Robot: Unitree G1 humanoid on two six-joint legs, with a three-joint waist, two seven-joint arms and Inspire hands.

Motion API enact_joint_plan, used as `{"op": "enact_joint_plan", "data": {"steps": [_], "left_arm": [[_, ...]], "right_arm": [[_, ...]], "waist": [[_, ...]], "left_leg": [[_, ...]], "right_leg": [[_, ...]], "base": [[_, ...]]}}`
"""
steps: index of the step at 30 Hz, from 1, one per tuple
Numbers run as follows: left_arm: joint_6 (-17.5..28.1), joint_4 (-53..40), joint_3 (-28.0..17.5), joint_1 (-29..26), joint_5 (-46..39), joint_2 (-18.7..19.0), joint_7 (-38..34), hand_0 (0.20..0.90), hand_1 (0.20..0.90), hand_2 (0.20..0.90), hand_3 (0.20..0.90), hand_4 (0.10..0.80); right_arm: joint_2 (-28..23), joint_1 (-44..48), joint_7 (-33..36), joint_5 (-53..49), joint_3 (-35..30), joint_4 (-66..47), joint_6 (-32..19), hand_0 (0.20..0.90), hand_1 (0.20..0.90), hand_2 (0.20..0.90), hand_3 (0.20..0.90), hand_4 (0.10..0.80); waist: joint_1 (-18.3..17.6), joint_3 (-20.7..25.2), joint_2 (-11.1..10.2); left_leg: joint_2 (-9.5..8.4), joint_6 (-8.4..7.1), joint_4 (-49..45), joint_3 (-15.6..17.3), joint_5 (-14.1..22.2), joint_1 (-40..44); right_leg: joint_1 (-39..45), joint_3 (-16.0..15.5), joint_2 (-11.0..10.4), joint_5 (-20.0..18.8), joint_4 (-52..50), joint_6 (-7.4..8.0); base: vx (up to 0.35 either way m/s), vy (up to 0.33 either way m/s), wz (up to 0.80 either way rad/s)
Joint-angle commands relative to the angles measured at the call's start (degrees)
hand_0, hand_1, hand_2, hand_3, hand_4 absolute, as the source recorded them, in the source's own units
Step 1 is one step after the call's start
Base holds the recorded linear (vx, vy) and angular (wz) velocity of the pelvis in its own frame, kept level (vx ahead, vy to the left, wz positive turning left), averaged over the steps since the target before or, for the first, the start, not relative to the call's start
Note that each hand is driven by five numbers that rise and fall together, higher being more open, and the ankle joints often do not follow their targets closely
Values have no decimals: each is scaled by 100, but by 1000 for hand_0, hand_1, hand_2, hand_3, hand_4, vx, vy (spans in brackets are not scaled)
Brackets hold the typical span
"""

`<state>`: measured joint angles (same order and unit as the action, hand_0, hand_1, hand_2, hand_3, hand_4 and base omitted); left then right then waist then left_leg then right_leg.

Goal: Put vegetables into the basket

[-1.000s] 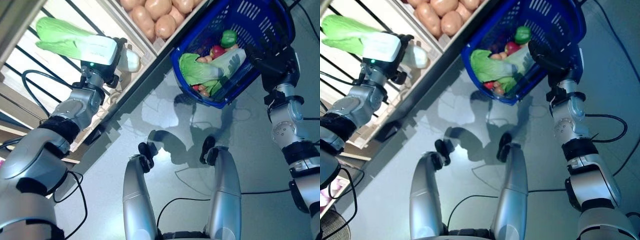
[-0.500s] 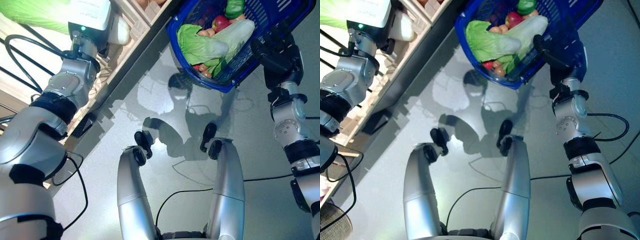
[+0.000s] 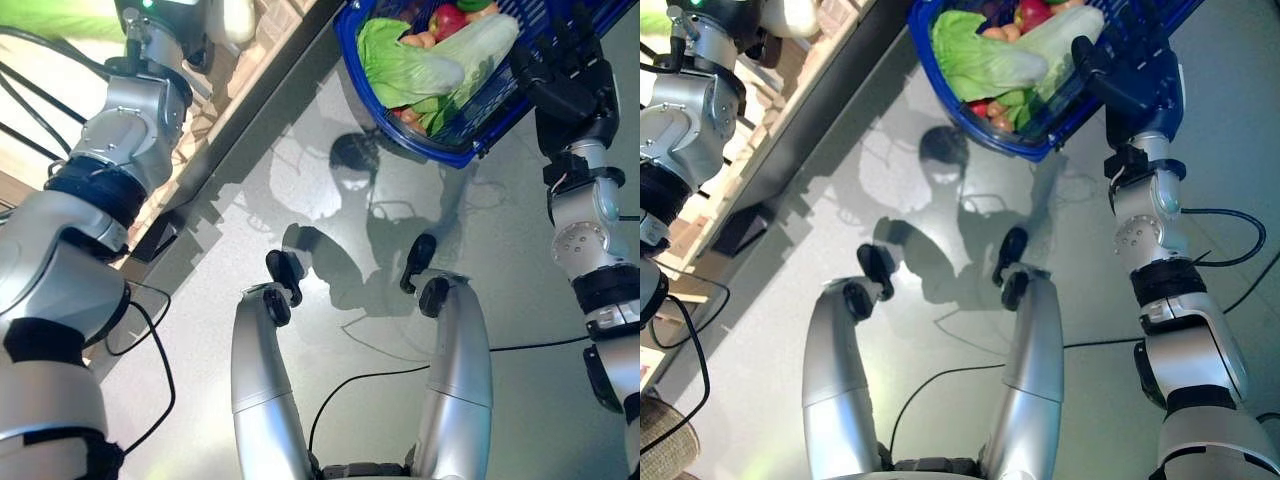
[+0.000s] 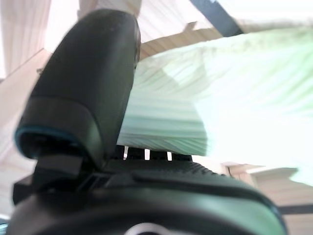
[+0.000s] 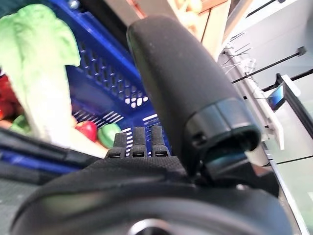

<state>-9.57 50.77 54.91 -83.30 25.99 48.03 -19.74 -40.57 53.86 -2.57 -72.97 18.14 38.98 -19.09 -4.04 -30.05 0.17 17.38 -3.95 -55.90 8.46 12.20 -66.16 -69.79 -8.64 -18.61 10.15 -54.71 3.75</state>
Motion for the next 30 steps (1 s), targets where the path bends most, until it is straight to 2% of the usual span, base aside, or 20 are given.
{"op": "enact_joint_plan", "data": {"steps": [1,7,10,12,15,17,20,22,27,30], "left_arm": [[-216,733,-264,-87,-379,149,153,300,300,300,300,400],[309,592,-597,227,-794,308,-81,300,300,300,300,400],[774,429,-1029,651,-1519,419,-123,300,300,300,300,400],[1163,310,-1484,1030,-1868,434,-67,300,300,300,300,400],[1617,54,-2056,1649,-2251,426,56,300,300,300,300,400],[1915,-285,-2613,2317,-2752,306,253,300,300,300,300,400],[2148,-575,-3003,2872,-3063,107,406,300,300,300,300,400],[2308,-810,-3255,3228,-3438,-11,598,300,300,300,300,400],[2495,-1213,-3636,3809,-4395,-373,932,300,300,300,300,400],[2573,-1411,-3880,4218,-5151,-868,1315,300,300,300,300,400]], "right_arm": [[-74,156,-396,-95,-720,-432,-476,900,900,900,900,800],[-29,-149,-485,106,-808,-582,-465,900,900,900,900,800],[75,-479,-533,267,-905,-745,-369,900,900,900,900,800],[199,-641,-542,394,-963,-799,-244,900,900,900,900,800],[407,-960,-526,638,-1017,-1000,-147,900,900,900,900,800],[661,-1333,-519,876,-1008,-1211,-57,900,900,900,900,800],[942,-1584,-553,1150,-928,-1321,50,900,900,900,900,800],[1073,-1702,-711,1413,-737,-1427,402,900,900,900,900,800],[1214,-1843,-1014,1704,-311,-1477,951,900,900,900,900,800],[1470,-1968,-1320,1863,-5,-1421,1551,900,900,900,900,800]], "waist": [[-126,26,-30],[-123,26,-13],[-109,26,0],[-83,26,2],[-60,77,-13],[-13,387,-46],[48,665,-87],[83,878,-98],[172,1216,-76],[234,1562,-84]], "left_leg": [[93,-334,366,-121,133,590],[151,-399,644,0,50,1410],[166,-405,914,102,-15,2115],[161,-385,1085,189,-49,2620],[89,-350,1362,261,-126,3268],[-36,-303,1722,343,-193,3827],[-168,-278,2068,434,-250,4356],[-245,-285,2431,524,-303,4842],[-350,-313,2985,608,-427,5576],[-436,-325,3457,672,-541,6144]], "right_leg": [[815,24,-101,-67,333,340],[1605,-4,-42,-14,542,311],[2288,-11,-34,10,766,288],[2782,-47,-43,25,907,262],[3436,-119,-34,21,1155,219],[3999,-234,-32,1,1502,201],[4596,-423,-26,-18,1881,211],[5139,-557,41,-34,2293,203],[5986,-793,197,-82,2930,183],[6606,-928,326,-149,3440,187]], "base": [[1,0,-7],[14,-10,-6],[58,-22,3],[76,-34,2],[115,-34,5],[174,-58,6],[121,-53,4],[127,-64,12],[102,-76,-1],[142,-73,7]]}}
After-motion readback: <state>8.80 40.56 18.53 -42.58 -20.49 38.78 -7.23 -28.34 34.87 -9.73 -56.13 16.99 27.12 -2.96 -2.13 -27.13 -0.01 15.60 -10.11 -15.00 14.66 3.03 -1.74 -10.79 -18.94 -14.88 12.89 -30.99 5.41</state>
